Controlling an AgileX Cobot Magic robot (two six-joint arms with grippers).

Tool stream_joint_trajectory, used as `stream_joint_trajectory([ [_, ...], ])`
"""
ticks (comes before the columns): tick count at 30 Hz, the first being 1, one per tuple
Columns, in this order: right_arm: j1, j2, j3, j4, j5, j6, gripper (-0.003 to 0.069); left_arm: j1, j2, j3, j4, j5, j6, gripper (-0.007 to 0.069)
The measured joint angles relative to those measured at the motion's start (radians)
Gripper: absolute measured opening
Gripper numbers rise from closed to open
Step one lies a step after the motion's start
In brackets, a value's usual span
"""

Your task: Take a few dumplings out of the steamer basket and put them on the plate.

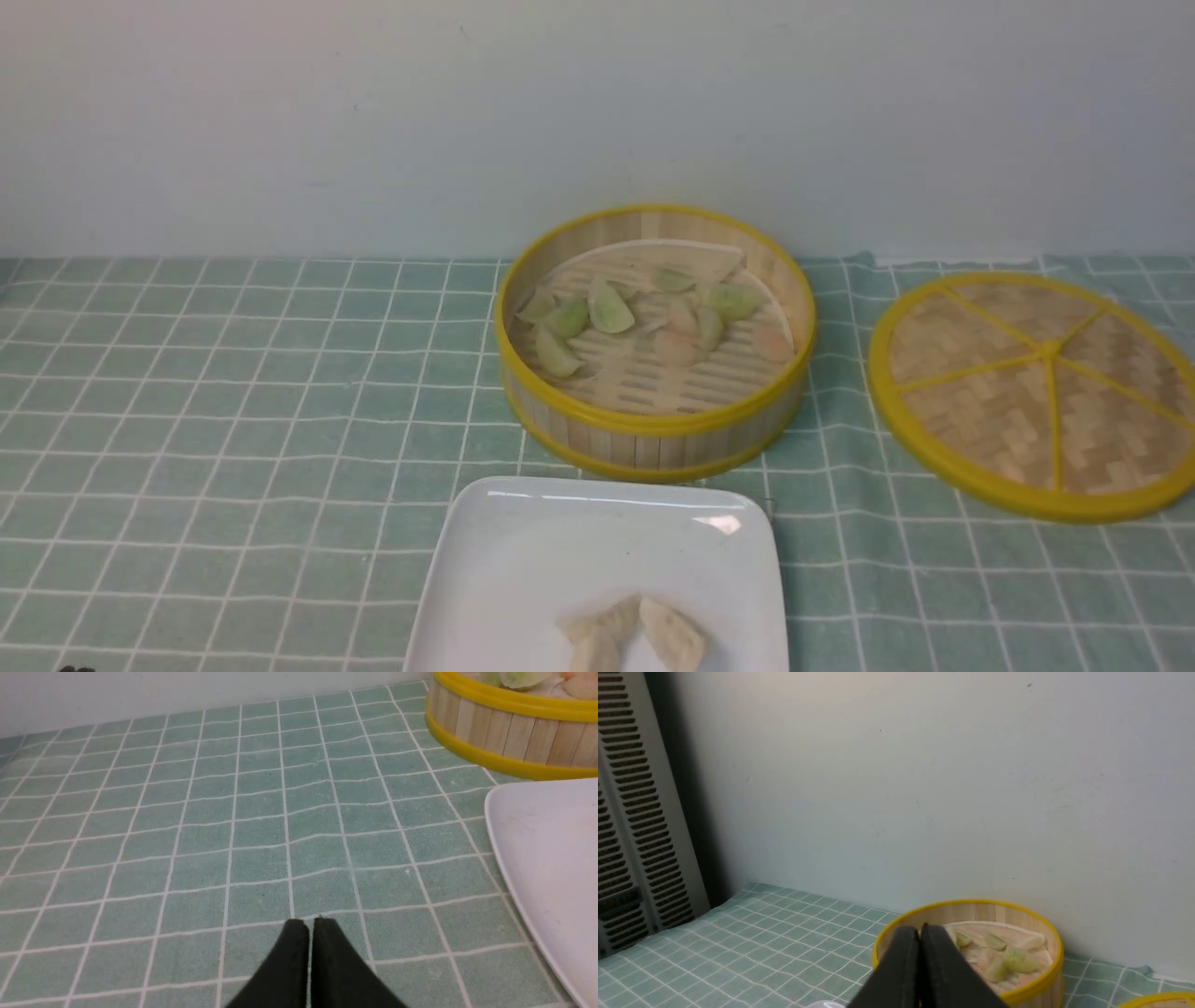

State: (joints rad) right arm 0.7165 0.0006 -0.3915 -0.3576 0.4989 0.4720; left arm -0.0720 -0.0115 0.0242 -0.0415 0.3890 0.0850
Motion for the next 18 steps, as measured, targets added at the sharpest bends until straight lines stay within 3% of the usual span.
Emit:
stream_joint_trajectory([
  [18,0.0,0.0,0.0,0.043,-0.007,-0.027,-0.0013,0.0,0.0,0.0,-0.001,0.0,0.0,-0.0006],
])
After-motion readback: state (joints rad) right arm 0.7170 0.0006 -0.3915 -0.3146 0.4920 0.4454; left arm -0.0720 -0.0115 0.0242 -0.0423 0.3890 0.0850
